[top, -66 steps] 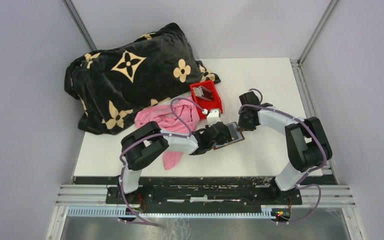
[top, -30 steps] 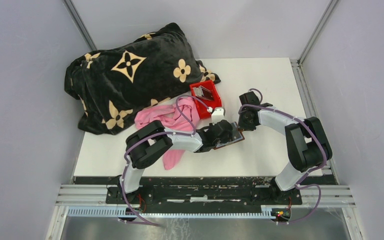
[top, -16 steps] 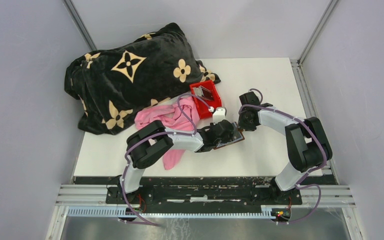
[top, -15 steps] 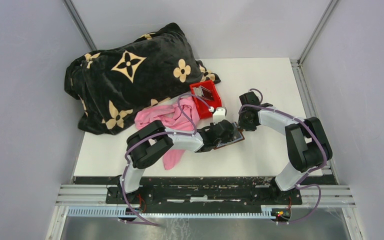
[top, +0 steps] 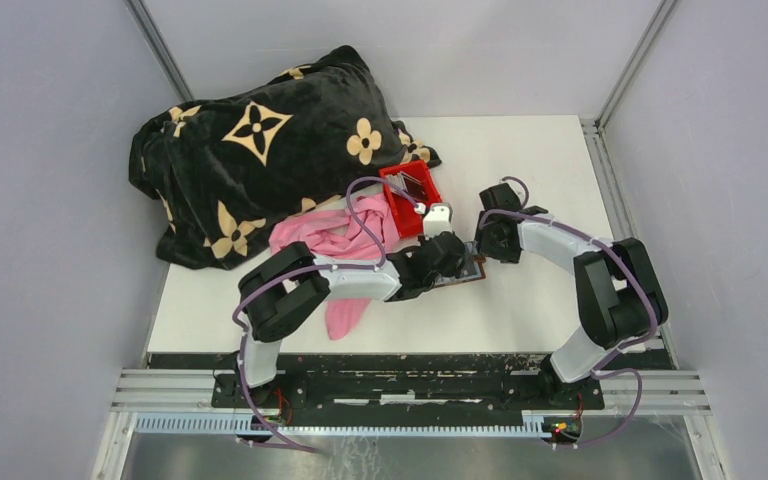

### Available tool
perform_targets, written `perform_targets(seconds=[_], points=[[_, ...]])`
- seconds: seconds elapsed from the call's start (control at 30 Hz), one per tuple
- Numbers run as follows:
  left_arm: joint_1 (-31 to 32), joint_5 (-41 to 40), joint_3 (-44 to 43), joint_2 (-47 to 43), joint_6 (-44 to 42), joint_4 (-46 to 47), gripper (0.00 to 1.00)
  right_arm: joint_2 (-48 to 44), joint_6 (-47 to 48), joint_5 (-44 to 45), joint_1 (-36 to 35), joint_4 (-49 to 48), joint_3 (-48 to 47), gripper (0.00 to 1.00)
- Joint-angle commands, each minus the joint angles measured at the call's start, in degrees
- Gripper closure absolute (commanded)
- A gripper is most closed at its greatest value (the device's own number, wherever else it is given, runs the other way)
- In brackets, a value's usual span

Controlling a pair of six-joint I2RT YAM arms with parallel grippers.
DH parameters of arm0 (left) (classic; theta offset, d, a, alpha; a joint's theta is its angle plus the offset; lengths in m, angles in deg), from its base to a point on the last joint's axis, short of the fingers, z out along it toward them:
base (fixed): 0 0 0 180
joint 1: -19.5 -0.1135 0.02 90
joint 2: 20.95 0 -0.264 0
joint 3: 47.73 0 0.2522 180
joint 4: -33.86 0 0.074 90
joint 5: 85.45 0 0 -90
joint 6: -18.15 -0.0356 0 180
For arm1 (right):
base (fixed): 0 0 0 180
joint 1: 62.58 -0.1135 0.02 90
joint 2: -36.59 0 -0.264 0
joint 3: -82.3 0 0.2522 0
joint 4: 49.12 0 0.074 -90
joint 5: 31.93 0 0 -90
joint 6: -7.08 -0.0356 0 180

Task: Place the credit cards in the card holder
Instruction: Insert the credit card into the card holder, then pick up the credit card from the storage box.

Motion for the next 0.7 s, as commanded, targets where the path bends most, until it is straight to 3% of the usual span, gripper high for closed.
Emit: perform_targets(seconds=[0.0,0.43,0.67], points=[[-0.01,-3.13,-0.02,-4.67,-3.8,1.53,0.91,-3.34,-0.49,1.41,-0.11,0.79,-0.79,0.36],[-1.01,-7.47,7.86,-13.83,-3.41,-6.25,0.84,-6.02,0.97,0.47,-0.78,2.02,-3.63,0.35],[-7.02,2.74,15.51,-17.29,-0.35,-5.39,0.71,-3.98,2.82,0.72,-2.89,1.2,-3.97,0.34]])
